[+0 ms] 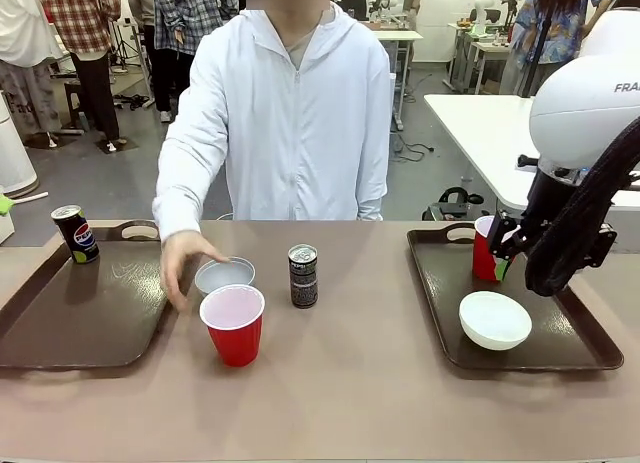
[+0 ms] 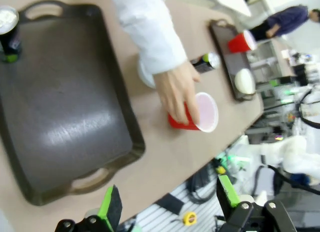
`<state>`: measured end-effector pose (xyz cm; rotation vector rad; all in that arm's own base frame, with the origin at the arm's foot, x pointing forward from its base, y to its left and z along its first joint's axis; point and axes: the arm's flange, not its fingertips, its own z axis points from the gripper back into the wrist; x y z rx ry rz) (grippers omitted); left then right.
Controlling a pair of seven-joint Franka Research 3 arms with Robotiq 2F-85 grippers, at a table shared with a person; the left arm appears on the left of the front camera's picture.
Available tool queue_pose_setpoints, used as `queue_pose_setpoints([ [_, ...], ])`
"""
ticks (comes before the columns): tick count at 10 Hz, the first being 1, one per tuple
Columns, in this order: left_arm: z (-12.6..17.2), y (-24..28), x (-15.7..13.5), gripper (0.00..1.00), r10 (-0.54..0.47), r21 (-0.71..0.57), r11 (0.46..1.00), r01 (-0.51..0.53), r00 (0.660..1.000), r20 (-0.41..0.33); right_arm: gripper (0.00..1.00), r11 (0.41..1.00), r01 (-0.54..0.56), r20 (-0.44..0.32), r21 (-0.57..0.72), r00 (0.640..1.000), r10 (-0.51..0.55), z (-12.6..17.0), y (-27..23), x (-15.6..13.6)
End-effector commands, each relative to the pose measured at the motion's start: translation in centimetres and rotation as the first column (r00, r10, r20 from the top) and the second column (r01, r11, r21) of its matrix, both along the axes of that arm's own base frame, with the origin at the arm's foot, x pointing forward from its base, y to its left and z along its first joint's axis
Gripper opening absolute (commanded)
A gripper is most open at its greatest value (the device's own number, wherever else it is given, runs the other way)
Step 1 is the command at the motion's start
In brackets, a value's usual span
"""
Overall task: Prepare tableware on both trays.
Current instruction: Pick up a Picnic Bowl from the table and place it on a Handle tray.
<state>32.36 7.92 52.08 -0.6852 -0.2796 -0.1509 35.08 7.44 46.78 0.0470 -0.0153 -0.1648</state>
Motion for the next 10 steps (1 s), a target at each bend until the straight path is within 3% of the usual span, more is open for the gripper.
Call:
queue_pose_setpoints([
  [1,2.6,-4.4,1.7,1.0,0.065,0.276,0.959,-0.061,0.998,-0.005,0.89,0.978,-0.089,0.048,0.19,0.996,0.081,0.3,-2.1,-6.2],
  [3,3.7,-8.3,4.2,1.0,0.118,0.469,0.879,-0.089,0.993,-0.032,0.89,0.945,-0.085,0.117,0.316,0.992,0.05,0.8,-5.0,-12.0],
  [6,3.4,-11.7,5.5,1.0,0.112,0.579,0.814,-0.045,0.99,-0.08,0.89,0.853,-0.125,0.19,0.507,0.981,0.031,0.5,-10.3,-17.2],
  [10,-1.6,-13.2,5.6,1.0,0.039,0.561,0.827,0.044,0.99,-0.134,0.89,0.813,-0.154,0.232,0.561,0.972,0.024,0.3,-12.8,-19.1],
])
